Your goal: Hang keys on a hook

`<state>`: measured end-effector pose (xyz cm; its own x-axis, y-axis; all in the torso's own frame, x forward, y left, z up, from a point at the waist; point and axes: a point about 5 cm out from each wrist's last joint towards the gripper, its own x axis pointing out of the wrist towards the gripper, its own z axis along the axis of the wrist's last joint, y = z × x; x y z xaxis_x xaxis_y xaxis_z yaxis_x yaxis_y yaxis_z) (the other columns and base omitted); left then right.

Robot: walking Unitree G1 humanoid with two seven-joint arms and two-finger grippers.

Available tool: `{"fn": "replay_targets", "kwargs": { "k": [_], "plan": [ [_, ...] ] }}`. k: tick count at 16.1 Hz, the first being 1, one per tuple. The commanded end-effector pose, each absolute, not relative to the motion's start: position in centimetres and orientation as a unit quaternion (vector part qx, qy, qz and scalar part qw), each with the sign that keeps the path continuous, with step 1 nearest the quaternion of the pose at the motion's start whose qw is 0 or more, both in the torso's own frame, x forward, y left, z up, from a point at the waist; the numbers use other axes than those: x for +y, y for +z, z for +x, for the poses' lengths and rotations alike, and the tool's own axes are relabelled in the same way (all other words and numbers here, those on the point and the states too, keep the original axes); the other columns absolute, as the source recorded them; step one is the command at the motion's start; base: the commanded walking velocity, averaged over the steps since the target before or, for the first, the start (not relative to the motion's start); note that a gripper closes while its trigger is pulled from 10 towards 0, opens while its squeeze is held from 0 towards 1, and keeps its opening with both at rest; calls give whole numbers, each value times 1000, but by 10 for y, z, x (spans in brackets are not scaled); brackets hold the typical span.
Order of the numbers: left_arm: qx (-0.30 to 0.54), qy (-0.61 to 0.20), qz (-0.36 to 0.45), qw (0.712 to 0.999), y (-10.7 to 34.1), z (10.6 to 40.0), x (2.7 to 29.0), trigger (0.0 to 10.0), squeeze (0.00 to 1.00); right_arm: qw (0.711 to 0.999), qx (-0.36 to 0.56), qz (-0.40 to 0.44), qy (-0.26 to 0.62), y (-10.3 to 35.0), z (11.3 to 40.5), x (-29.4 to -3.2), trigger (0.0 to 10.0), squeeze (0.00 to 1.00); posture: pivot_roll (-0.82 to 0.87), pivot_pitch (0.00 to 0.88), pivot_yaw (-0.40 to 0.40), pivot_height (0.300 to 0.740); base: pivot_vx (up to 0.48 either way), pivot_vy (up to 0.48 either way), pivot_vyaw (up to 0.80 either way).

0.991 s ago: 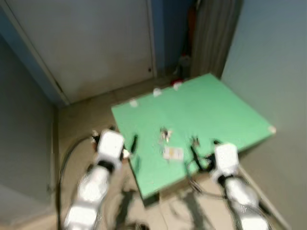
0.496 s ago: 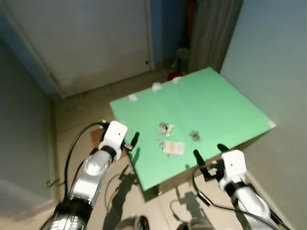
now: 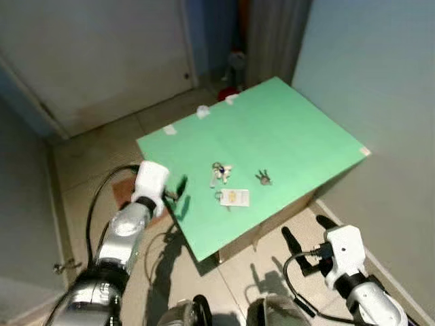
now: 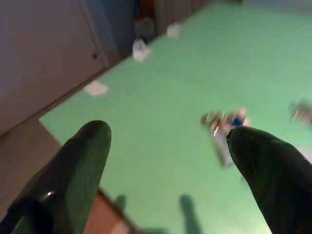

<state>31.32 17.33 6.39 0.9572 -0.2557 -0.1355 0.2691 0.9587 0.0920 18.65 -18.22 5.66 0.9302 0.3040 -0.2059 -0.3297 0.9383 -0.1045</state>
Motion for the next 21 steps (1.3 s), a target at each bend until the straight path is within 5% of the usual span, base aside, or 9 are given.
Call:
{"fn": "replay_targets", "kwargs": {
  "k": [1,5,7,12,15,21],
  "plan": [
    [38,-131,22,990,70,299,175,10000,0,977,97,-67,178,54,192,-174,10000,0,-299,162,98,732,0,0,0],
    [10,-142,8,990,82,266,164,10000,0,969,105,-61,217,49,209,-156,10000,0,-176,158,62,732,0,0,0],
    [-31,-138,-11,990,117,229,153,10000,0,950,123,-60,281,35,241,-116,10000,0,23,186,3,732,0,0,0],
    [-20,-130,-15,991,144,179,141,10000,0,941,110,-82,311,33,268,-85,10000,0,179,250,-38,732,0,0,0],
    [7,-117,-9,993,148,162,137,10000,0,943,90,-128,294,32,282,-70,10000,0,229,265,-44,732,0,0,0],
    [32,-115,-1,993,152,155,134,10000,0,970,118,-60,205,34,305,-60,10000,0,245,285,-44,732,0,0,0]
  ]
}}
